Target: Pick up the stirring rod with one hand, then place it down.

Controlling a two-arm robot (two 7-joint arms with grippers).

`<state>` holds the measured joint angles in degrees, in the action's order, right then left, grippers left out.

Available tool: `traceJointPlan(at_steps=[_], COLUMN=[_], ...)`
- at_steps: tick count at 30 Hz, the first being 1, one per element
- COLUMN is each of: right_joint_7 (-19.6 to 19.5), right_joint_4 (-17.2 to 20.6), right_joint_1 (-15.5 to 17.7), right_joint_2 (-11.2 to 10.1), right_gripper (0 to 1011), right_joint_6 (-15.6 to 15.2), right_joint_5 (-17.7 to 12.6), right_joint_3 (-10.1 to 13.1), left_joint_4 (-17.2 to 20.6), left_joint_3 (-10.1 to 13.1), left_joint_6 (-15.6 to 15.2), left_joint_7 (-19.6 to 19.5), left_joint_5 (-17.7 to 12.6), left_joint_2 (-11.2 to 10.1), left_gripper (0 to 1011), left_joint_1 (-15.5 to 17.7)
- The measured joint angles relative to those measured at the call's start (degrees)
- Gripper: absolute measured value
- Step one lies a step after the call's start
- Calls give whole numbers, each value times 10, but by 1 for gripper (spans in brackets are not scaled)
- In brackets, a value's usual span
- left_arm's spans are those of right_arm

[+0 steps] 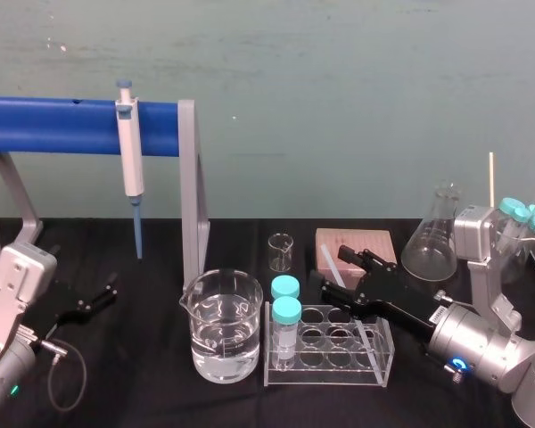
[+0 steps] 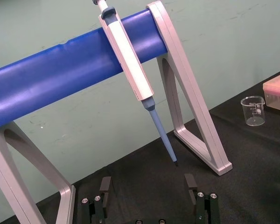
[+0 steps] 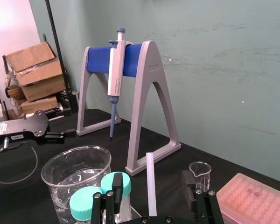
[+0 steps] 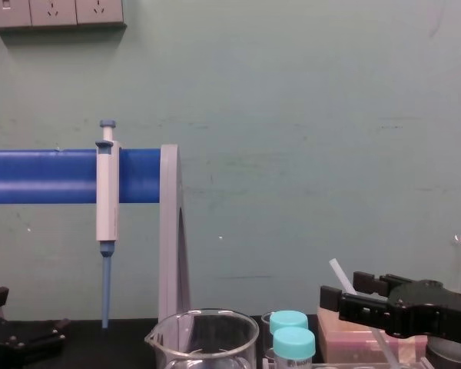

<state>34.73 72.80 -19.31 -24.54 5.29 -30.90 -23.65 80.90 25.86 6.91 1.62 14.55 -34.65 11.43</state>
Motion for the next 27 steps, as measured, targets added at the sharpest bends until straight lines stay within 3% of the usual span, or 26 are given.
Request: traceJointPlan(at_steps=[23,27], right_joint_7=[0,0], right_joint_4=[0,0], right_joint_1=[0,0], right_joint_2=[0,0], right_gripper=[113,67], right_joint_6=[1,1], right_joint_5=[0,0], right_joint_3=[0,0], left_joint_4=[0,0], left_joint_3=[0,0], left_joint_6=[0,0], left_joint_7=[0,0], left_joint_5=[0,0], left_joint_2=[0,0], left_gripper=[1000,1000], left_joint_1=[0,0])
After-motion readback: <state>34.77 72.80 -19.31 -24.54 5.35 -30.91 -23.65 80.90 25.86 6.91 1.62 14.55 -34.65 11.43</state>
